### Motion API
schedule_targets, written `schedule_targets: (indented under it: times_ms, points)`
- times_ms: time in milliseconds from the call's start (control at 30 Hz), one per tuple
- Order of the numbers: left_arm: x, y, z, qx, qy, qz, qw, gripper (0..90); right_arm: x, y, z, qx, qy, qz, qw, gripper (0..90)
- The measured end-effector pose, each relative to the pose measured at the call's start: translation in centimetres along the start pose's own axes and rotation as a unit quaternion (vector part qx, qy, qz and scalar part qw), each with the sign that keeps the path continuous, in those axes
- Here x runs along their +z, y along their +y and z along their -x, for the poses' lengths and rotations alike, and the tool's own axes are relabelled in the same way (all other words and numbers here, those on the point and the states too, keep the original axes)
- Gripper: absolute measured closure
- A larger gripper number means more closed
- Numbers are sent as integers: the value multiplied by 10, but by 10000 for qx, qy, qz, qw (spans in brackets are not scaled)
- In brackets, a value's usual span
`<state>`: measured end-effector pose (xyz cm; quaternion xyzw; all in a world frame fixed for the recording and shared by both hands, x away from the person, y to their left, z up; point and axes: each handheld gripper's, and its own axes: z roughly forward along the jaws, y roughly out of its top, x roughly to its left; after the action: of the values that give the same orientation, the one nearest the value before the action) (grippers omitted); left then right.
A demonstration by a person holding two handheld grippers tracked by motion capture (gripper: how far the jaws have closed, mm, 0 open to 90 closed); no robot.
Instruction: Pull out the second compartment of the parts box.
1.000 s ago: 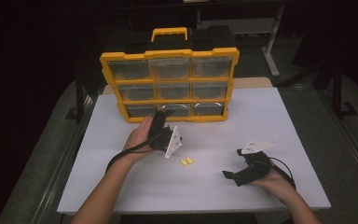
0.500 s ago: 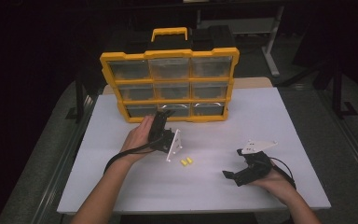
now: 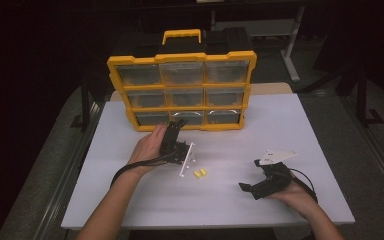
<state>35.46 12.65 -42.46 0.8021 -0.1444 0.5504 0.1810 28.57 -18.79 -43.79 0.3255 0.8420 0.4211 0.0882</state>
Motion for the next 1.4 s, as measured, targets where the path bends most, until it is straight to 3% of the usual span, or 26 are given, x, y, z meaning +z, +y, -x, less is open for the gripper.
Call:
schedule_targets:
  times_ms: [333,1400]
  points:
    - [0,-2,-2,62,101,-23,9999,0,0,0,0,-7,0,-1,10000,0]
    - [1,0,-30,191,448,-63,9988,0,0,0,1,19,-9,21,10000,0]
